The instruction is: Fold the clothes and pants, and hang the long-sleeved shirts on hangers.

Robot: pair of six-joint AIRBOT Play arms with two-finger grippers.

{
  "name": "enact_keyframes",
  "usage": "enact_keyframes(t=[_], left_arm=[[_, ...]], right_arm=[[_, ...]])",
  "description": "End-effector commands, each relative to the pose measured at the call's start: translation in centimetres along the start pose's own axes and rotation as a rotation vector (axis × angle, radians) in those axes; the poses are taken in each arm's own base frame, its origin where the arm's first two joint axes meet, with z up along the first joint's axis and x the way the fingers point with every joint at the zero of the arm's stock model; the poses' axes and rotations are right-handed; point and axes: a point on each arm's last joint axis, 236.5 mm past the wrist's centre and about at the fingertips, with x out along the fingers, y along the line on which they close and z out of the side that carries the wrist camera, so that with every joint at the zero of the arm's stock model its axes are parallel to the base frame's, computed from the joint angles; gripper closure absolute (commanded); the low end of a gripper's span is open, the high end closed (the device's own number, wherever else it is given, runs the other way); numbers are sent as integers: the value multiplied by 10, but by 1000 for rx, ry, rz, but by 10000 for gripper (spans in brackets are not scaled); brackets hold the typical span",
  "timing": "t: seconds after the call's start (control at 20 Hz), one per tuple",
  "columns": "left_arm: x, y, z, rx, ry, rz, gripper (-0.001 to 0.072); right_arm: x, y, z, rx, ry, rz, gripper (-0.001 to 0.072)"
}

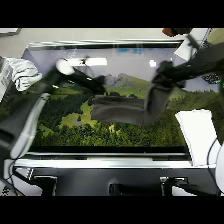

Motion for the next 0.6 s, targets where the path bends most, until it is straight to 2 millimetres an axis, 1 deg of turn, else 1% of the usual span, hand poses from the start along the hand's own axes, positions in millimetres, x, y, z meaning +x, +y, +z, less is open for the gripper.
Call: enact_keyframes(t=[0.0, 0.1, 0.2, 0.25, 0.3, 0.4, 0.55], left_arm=[[-115, 87, 17, -49, -109, 249, 690], [-159, 112, 25, -99, -181, 286, 690], [-187, 130, 30, -143, -234, 297, 690], [-195, 137, 32, -161, -248, 303, 689], [-200, 144, 33, -172, -255, 308, 689], [-204, 152, 34, -181, -260, 314, 689], [-204, 157, 34, -181, -258, 325, 689]], right_arm=[[51, 45, -17, -43, 51, 48, 677], [82, 60, -27, -47, 83, 62, 677], [112, 71, -36, -42, 112, 72, 677], [124, 75, -41, -40, 122, 75, 677], [136, 80, -45, -39, 131, 80, 677], [154, 90, -52, -24, 141, 98, 677], [172, 101, -61, -21, 153, 112, 677]])
